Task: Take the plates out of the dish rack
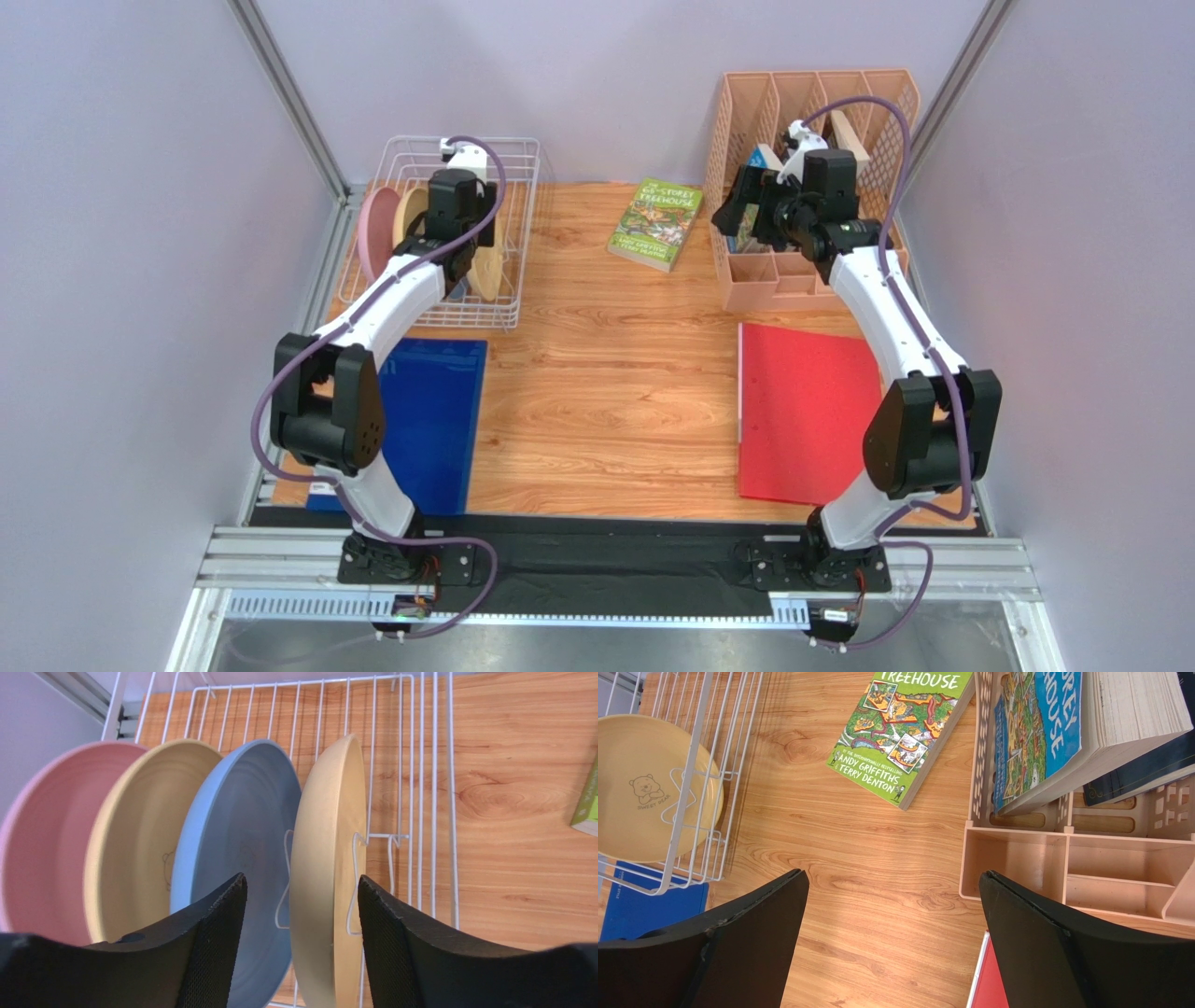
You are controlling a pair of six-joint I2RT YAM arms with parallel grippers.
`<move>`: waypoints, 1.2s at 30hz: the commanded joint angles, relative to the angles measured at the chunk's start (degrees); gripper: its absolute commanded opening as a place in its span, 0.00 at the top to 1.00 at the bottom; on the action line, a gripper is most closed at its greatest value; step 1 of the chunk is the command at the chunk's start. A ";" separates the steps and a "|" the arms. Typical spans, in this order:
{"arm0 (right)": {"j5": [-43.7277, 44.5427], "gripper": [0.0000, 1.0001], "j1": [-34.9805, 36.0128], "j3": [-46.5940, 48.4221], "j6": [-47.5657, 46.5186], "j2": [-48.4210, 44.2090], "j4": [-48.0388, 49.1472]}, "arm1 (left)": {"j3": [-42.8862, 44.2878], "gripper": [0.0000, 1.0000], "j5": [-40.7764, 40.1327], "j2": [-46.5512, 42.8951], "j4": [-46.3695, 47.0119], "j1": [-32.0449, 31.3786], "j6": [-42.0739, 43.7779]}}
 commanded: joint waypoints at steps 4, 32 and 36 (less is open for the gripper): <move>-0.92 0.00 0.11 2.94 1.16 1.05 -0.23 | 2.27 0.73 -3.78 1.98 2.20 -0.90 -0.20; 2.33 0.00 1.69 4.44 0.90 0.96 -3.30 | 10.88 1.00 -39.20 2.34 8.09 -12.94 15.79; 1.37 0.00 2.22 4.26 0.81 0.79 -3.22 | 11.23 1.00 -39.38 -0.48 6.43 -13.03 16.15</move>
